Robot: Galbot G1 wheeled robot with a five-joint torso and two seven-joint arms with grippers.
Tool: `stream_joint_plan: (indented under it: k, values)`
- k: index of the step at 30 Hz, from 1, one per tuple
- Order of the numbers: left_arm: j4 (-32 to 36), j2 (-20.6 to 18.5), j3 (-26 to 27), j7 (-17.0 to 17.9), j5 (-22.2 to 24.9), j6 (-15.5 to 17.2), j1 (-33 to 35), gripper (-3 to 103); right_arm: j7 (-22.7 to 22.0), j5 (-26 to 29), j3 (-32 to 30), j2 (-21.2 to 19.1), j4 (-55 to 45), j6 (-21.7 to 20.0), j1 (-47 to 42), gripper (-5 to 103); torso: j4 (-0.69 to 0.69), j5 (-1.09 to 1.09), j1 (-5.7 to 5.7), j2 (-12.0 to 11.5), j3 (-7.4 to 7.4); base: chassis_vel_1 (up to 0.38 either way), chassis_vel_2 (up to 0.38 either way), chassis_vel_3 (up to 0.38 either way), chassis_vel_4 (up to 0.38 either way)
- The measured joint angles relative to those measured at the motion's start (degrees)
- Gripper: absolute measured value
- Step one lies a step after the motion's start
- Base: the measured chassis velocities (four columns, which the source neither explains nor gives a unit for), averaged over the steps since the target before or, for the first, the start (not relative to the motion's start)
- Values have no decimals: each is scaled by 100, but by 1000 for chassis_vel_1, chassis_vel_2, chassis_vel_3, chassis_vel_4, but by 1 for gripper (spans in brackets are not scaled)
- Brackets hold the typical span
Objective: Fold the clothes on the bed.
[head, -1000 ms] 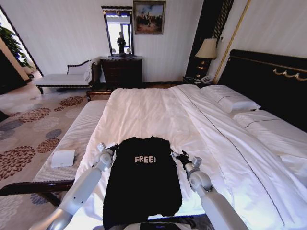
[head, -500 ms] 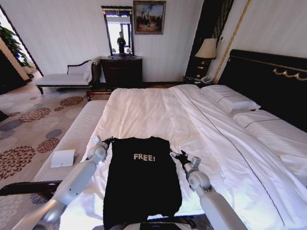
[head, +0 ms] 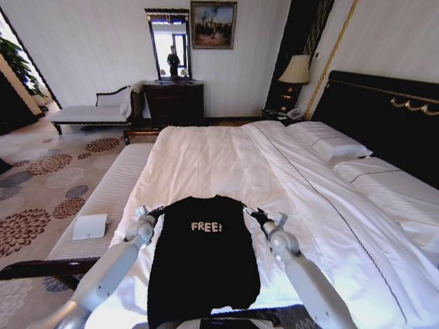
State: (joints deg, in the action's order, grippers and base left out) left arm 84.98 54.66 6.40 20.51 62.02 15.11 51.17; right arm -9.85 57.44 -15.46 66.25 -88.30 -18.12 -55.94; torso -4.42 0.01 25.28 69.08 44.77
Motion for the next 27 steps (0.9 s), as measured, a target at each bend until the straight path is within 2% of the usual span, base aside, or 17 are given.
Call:
stream_joint_plan:
  k: [1,2,5,10,11,13,17,20,22,23,27]
  values:
    - [47,-47,42,-28,1,-1,68,22,20,139,52,34,170,-66,167,100,1,-1,0,0,0,0,0,0,0]
    - [47,-47,42,-28,1,-1,68,22,20,139,52,34,170,-66,167,100,1,-1,0,0,0,0,0,0,0]
    - [116,-146,104,-105,32,-25,177,38,141,412,188,105,720,-234,615,100,5,1,0,0,0,0,0,0,0]
    - [195,-156,118,-124,99,-49,251,48,351,438,240,152,1252,-302,995,100,1,-2,0,0,0,0,0,0,0]
    - [268,-142,133,-124,133,-65,319,59,445,438,241,185,1521,-327,1158,100,1,0,0,0,0,0,0,0,0]
    - [307,-139,138,-124,142,-69,362,59,488,438,241,196,1629,-340,1209,100,1,-1,0,0,-1,0,0,0,0]
    - [460,-132,193,-119,179,-83,552,81,586,391,240,293,2090,-391,1353,100,0,-2,0,0,-1,0,0,0,0]
    - [497,-132,227,-115,190,-85,617,86,605,375,241,363,2250,-403,1424,100,0,0,0,0,-1,0,0,0,0]
    - [558,-143,266,-99,201,-91,694,97,640,377,240,437,2437,-427,1546,103,2,-1,0,0,-1,0,0,0,0]
    - [558,-143,266,-99,201,-91,694,97,640,377,240,437,2437,-427,1546,103,2,-1,0,0,-1,0,0,0,0]
    - [655,-195,292,-67,232,-97,765,100,689,380,257,518,2642,-452,1658,85,0,-2,0,0,-1,0,0,0,0]
